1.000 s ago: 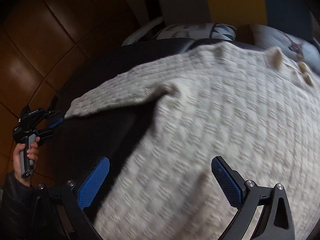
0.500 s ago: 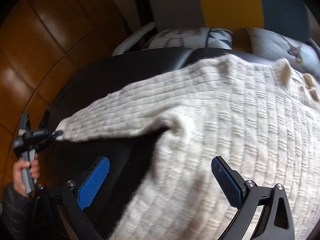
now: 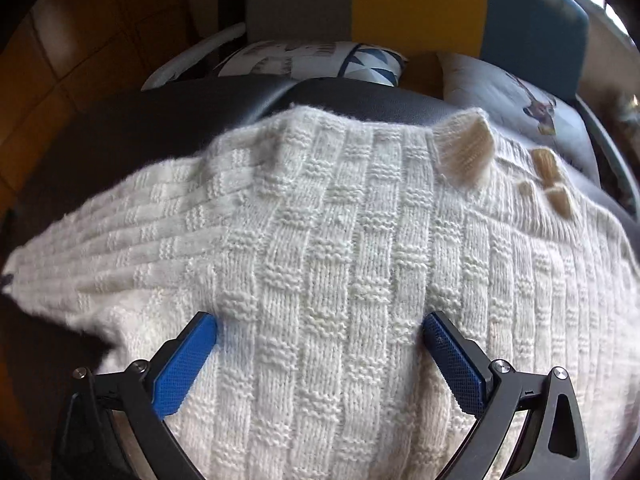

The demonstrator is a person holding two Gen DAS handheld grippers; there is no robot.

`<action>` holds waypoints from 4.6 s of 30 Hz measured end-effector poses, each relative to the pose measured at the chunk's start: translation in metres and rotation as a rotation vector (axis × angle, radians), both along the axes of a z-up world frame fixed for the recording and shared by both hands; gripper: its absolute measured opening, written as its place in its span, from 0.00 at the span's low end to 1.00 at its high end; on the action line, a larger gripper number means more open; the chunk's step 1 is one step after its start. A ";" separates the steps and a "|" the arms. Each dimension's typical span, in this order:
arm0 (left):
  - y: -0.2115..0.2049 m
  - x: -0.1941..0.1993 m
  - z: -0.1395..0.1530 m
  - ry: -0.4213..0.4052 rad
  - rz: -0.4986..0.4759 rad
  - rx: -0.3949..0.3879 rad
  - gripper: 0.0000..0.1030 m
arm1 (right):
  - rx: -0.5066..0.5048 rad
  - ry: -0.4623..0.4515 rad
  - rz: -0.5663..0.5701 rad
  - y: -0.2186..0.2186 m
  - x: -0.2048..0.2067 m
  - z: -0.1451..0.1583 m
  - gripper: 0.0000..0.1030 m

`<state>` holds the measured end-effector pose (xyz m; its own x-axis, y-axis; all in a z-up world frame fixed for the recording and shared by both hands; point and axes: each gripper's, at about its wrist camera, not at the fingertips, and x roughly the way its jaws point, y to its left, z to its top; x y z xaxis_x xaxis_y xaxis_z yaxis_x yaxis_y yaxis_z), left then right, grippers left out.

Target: Fold clothes

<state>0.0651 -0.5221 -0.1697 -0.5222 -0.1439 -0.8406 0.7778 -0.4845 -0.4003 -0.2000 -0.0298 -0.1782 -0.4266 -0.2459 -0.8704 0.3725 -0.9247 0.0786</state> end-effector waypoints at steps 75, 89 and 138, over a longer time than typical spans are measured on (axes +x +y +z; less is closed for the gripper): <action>0.553 -0.447 0.001 0.142 -1.463 0.278 0.03 | -0.382 0.091 -0.085 0.193 -0.046 0.003 1.00; 0.497 -0.419 0.027 0.215 -1.247 0.220 0.16 | -0.409 0.075 -0.088 0.199 -0.048 0.008 1.00; 0.475 -0.214 0.016 0.035 -1.082 -0.233 0.19 | -0.399 0.071 -0.375 0.369 0.035 0.074 1.00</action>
